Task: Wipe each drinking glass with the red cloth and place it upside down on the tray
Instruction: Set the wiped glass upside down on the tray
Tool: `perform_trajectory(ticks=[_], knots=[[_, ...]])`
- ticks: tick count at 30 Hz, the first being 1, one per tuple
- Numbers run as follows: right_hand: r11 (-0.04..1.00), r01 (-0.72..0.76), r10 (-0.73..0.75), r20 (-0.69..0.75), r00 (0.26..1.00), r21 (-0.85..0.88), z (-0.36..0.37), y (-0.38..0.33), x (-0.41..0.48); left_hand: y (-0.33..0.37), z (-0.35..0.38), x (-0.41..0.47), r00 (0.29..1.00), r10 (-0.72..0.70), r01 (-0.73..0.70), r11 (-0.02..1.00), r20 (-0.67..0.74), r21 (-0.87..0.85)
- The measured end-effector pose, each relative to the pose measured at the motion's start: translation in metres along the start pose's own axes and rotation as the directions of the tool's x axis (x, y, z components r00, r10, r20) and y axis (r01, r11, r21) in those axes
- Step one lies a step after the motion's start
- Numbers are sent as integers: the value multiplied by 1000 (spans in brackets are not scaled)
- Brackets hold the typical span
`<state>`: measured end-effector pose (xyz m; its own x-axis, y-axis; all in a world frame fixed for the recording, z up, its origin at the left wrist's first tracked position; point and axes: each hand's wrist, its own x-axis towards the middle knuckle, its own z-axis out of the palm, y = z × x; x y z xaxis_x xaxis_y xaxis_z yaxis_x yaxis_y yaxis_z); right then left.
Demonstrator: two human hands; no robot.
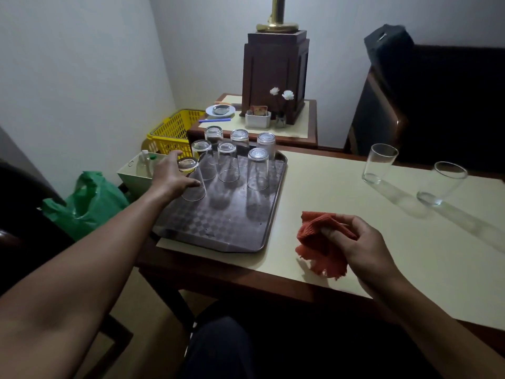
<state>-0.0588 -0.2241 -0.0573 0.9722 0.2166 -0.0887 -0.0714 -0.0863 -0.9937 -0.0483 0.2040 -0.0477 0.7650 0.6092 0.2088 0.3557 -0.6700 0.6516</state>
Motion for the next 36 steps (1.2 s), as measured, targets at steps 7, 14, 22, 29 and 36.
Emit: perform_trajectory(ticks=[7,14,22,29,36], knots=[[989,28,-40,-78,996,-147,-8,8,9,14,4,-24,989,99,-93,994,-110,51],[964,95,-90,28,996,-250,-45,-16,1,84,11,-71,817,541,-518,841,-201,158],[948,133,-143,-14,990,-290,-116,-44,-3,195,63,-134,710,552,-465,834,437,-298],[894,146,-258,-220,941,-424,-171,-56,-16,277,132,-236,585,528,-301,846,615,-441],[795,-13,-25,-55,998,-607,-237,-69,-24,298,144,-219,640,514,-243,841,571,-484]])
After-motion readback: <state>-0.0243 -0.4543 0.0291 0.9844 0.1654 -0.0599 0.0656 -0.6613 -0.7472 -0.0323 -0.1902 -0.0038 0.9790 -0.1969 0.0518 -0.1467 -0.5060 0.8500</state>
